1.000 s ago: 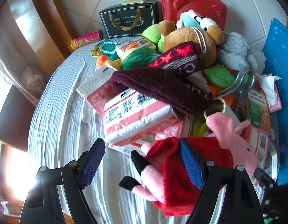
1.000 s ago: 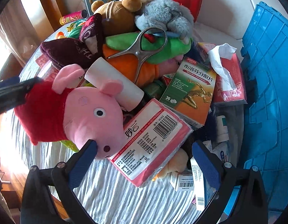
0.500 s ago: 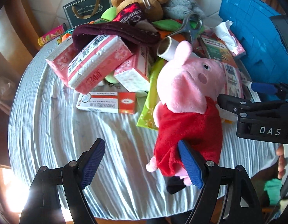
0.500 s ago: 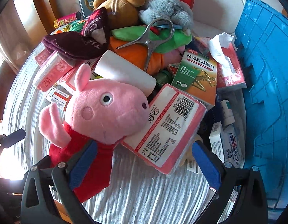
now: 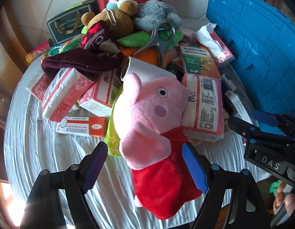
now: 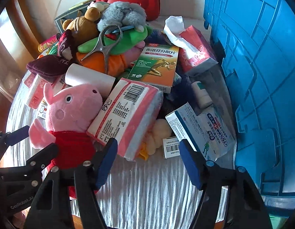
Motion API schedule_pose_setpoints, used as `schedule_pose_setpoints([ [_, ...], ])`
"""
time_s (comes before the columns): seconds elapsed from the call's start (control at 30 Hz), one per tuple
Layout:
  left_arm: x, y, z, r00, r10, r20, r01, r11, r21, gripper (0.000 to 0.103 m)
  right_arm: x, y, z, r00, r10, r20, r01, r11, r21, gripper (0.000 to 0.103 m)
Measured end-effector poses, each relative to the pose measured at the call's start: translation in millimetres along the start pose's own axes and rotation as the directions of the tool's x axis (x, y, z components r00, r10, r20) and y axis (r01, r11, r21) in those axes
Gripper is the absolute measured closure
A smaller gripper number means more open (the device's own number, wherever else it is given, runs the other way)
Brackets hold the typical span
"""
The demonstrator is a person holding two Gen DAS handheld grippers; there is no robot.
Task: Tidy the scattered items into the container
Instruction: 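Grasp the pink Peppa Pig plush with left gripper while right gripper grasps the pink tissue pack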
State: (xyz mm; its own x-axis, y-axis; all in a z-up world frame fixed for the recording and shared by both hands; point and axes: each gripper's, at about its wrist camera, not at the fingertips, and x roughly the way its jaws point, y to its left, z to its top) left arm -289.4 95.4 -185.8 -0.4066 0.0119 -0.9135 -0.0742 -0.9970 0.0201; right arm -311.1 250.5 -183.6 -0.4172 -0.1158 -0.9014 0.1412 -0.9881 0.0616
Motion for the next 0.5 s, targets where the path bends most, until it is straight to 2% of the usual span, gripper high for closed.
schedule_pose_setpoints([
  [0.13,27,-11,1,0.998,-0.034,-0.058,0.033,0.999,-0.017,0.021,7,-5,-1,1.000,0.008,-0.013,-0.008,1.000,0.003,0.037],
  [0.33,37,-13,2,0.998,-0.046,-0.035,0.045,0.998,-0.037,0.024,19,-5,2,0.999,0.007,-0.034,-0.007,1.000,-0.007,0.037],
  [0.5,24,-2,-1,0.997,-0.072,-0.009,0.071,0.996,-0.055,0.049,23,1,10,0.999,0.019,-0.032,-0.020,1.000,-0.015,0.037],
])
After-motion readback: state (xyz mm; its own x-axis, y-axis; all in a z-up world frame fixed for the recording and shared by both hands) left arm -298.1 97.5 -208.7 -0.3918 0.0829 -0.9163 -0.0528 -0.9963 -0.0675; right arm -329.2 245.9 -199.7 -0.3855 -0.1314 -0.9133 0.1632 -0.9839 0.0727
